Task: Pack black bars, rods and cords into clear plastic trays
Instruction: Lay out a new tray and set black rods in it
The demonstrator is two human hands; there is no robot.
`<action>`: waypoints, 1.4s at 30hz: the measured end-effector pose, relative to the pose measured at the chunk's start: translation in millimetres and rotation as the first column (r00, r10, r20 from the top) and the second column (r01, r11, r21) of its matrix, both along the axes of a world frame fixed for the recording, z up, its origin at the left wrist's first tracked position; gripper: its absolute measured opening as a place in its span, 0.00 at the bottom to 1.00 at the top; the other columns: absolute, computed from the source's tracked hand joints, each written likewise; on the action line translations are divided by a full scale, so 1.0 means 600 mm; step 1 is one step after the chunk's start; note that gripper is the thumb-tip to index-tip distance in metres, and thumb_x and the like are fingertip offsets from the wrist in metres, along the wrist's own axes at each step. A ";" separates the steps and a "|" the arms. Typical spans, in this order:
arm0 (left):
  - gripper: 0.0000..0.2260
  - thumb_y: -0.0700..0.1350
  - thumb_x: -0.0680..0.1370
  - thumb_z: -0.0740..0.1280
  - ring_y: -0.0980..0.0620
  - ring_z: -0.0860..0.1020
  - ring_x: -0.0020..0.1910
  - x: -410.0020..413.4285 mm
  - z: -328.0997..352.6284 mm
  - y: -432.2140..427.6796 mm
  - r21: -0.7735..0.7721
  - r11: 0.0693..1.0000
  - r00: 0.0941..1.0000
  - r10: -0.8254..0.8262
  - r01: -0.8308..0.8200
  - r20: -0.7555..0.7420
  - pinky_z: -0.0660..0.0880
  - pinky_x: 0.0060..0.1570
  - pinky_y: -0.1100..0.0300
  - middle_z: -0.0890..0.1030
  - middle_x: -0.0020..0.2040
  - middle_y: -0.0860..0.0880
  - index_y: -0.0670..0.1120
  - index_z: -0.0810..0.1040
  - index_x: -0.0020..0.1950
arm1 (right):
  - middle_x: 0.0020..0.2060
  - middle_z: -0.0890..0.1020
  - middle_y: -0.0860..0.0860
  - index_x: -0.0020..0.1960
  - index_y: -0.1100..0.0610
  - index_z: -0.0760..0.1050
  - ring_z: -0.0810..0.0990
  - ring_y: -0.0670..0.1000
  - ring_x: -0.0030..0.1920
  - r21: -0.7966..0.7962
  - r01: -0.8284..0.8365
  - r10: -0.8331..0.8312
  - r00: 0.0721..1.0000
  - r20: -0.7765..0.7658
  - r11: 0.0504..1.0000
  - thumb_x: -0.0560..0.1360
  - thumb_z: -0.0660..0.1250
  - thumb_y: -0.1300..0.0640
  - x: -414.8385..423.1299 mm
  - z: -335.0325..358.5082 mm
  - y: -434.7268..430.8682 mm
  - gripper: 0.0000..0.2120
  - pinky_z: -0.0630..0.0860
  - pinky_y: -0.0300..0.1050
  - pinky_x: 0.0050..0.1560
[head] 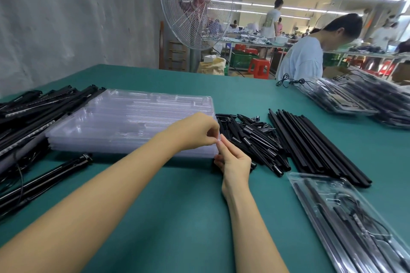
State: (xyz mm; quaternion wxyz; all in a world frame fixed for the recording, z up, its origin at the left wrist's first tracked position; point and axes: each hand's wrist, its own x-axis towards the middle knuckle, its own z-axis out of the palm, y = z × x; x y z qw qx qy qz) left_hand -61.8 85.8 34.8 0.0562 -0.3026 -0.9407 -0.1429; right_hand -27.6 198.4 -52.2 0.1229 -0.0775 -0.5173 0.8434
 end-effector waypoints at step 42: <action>0.13 0.29 0.76 0.55 0.53 0.63 0.47 0.007 -0.040 -0.005 -0.163 0.985 0.964 -0.094 0.054 -0.248 0.56 0.45 0.69 0.67 0.49 0.48 0.42 0.71 0.55 | 0.41 0.80 0.55 0.51 0.59 0.80 0.72 0.46 0.30 0.054 0.045 -0.044 0.998 -0.036 0.998 0.73 0.70 0.62 0.001 0.002 -0.004 0.07 0.71 0.35 0.30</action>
